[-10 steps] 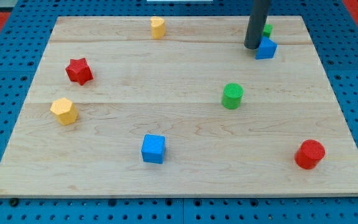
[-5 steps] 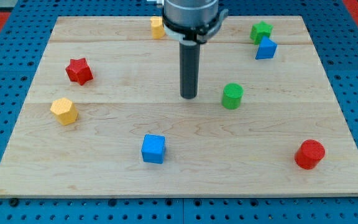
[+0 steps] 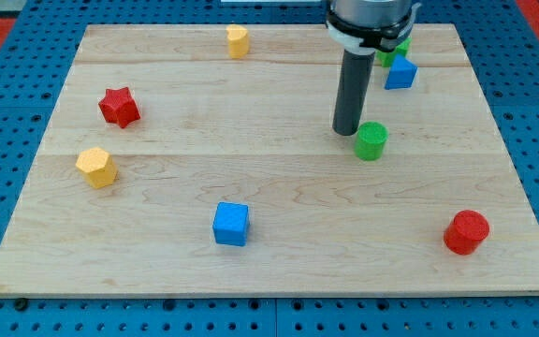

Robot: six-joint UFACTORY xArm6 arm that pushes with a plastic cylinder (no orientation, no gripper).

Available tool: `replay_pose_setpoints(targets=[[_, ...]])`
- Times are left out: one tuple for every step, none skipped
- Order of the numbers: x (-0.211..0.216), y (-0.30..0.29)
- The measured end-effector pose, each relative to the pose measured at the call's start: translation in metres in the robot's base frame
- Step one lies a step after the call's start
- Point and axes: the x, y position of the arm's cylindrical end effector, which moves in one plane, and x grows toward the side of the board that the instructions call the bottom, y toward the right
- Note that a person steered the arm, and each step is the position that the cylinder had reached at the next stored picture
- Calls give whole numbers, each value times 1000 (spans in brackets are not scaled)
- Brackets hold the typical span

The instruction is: Move the green circle towards blue triangle

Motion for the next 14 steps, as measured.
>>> replay_pose_setpoints(targets=[[13,-27],[42,-52],[69,0],[53,17],[11,17],[-19,17],[-27,-8],[-27,-18],[-26,22],[-26,52],[-25,53],[-33,36],[-34,28],[-34,42]])
